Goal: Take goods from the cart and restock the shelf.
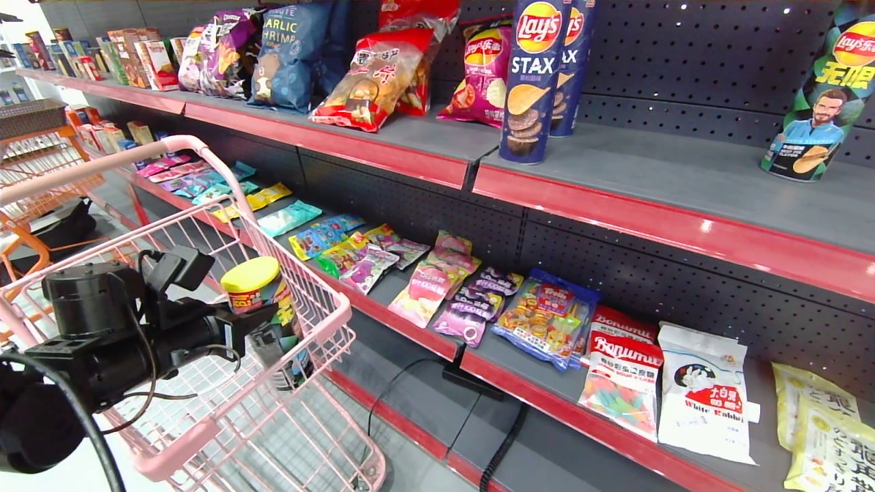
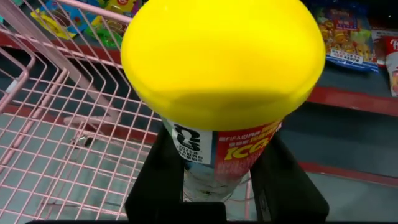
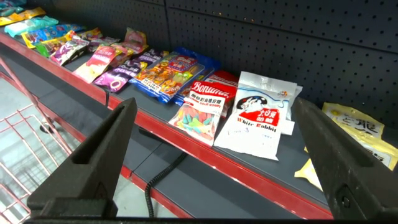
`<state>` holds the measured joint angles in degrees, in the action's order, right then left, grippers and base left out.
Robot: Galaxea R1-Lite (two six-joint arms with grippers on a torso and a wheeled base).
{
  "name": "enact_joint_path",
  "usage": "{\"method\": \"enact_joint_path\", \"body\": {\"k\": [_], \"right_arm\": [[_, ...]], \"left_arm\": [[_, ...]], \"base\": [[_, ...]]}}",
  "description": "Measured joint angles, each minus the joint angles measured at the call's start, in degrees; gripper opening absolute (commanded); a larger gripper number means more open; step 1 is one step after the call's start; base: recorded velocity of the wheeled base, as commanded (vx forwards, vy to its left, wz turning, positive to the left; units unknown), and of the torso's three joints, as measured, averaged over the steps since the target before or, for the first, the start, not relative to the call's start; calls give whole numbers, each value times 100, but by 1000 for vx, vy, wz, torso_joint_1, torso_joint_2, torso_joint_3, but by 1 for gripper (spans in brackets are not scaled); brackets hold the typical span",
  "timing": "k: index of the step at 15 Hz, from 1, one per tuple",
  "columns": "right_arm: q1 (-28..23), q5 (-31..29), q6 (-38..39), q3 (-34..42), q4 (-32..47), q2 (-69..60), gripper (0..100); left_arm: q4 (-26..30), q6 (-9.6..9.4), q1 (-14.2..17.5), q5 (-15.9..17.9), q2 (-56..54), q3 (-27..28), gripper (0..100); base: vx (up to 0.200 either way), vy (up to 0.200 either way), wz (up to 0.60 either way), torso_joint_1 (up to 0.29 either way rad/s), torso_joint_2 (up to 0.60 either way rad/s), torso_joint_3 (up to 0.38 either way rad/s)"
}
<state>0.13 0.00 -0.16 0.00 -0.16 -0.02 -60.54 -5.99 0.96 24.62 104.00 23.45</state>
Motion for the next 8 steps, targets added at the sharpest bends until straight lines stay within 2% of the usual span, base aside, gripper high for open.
{"method": "enact_joint_path", "body": {"k": [5, 8], "right_arm": [[5, 0, 0, 0, 0, 0, 100], [0, 0, 9, 0, 0, 0, 100]], "left_arm": [[5, 11, -2, -32, -293, -59, 0], [49, 24, -2, -121, -869, -218, 0]], "base": [[0, 0, 0, 0, 0, 0], [0, 0, 0, 0, 0, 0]]}}
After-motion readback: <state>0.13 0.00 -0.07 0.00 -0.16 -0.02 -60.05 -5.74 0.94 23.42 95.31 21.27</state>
